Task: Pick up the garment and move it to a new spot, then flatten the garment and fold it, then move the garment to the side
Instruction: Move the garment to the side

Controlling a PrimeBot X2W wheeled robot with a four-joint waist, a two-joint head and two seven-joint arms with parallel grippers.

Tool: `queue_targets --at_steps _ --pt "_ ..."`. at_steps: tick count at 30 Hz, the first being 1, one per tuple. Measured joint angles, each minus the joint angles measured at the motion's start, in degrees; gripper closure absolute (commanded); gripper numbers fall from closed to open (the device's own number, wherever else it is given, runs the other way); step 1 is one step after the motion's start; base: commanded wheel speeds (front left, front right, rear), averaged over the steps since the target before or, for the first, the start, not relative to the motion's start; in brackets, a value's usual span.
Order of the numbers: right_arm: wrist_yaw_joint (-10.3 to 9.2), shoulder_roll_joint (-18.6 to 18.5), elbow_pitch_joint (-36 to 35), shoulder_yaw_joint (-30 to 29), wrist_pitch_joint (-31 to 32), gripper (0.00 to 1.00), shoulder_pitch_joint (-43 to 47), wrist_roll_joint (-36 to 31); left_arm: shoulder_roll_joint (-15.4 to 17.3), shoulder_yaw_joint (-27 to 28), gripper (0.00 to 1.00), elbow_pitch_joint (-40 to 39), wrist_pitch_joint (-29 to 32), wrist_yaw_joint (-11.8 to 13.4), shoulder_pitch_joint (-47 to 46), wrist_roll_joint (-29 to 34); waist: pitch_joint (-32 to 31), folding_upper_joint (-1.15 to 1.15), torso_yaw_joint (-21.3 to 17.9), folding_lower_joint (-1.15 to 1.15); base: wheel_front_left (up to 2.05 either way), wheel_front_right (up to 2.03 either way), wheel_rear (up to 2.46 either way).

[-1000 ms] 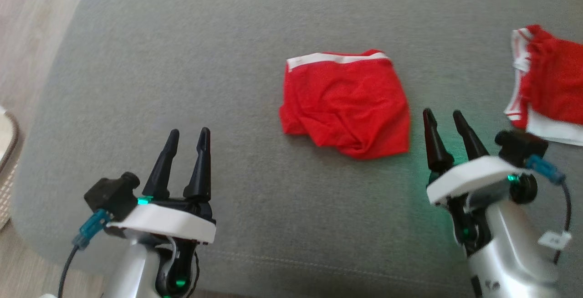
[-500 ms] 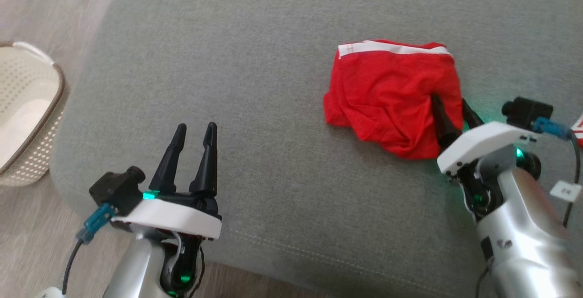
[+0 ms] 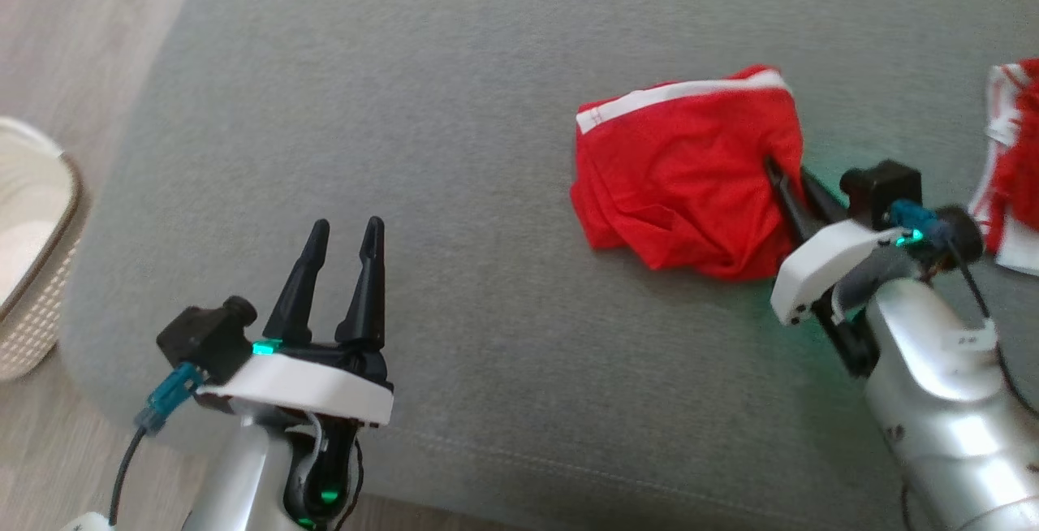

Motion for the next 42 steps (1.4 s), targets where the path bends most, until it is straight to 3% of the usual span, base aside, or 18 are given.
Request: queue_targets --at_steps 6,13,20,27,35,36,37,38,42 --pt "0.0 -4.1 -2.3 1.7 -0.6 1.0 -2.7 -3.7 0.0 0.0 0.0 -1.0 0.0 0.0 0.0 0.5 -0.7 0.0 -4.2 0.0 0.0 0.0 0.0" --pt "0.0 -11.6 -6.5 1.5 4.7 1.0 -6.9 -3.0 0.0 -0.3 0.0 -2.4 0.0 -0.1 -2.1 1.2 1.1 0.0 -9.7 0.0 0.0 0.0 0.0" --pt "0.0 -17.7 -8.0 -0.3 9.2 1.0 -10.8 -2.4 0.0 -0.3 0.0 -3.4 0.0 -0.5 -6.0 1.6 5.0 0.0 -12.7 0.0 0.0 0.0 0.0" --pt "0.01 -19.5 -7.9 -5.5 14.8 1.0 -13.7 -2.8 0.0 -0.3 0.0 -3.3 0.0 -0.9 -8.7 2.1 10.5 0.0 -14.6 0.01 0.0 0.0 0.0" --pt "0.01 -20.1 -5.5 -12.7 20.4 1.0 -13.7 -7.1 0.0 0.0 0.0 -2.6 0.0 -0.9 -9.3 2.1 11.8 0.0 -14.4 0.0 0.0 0.0 0.0" --pt "0.01 -19.7 -5.4 -14.0 20.9 0.89 -13.7 -7.3 0.0 0.0 0.0 -2.6 0.0 -0.9 -9.3 2.1 11.8 0.0 -14.4 0.0 0.0 0.0 0.0" --pt "0.01 -19.3 -5.2 -14.7 21.4 0.39 -13.7 -7.3 0.0 0.0 0.0 -2.4 0.0 -0.9 -9.3 2.1 11.7 0.0 -14.3 0.0 0.0 0.0 0.0" --pt "0.01 -18.5 -4.8 -15.5 21.7 0.0 -13.7 -7.3 0.0 0.0 0.0 -2.3 0.0 -0.9 -9.3 2.1 11.5 0.0 -14.3 0.0 0.0 0.0 0.0" --pt "0.01 -16.7 -3.8 -17.8 23.6 0.0 -13.4 -9.5 0.0 0.0 0.0 -1.8 0.0 -0.9 -9.3 2.1 10.5 0.0 -14.1 0.0 0.0 0.0 0.0"
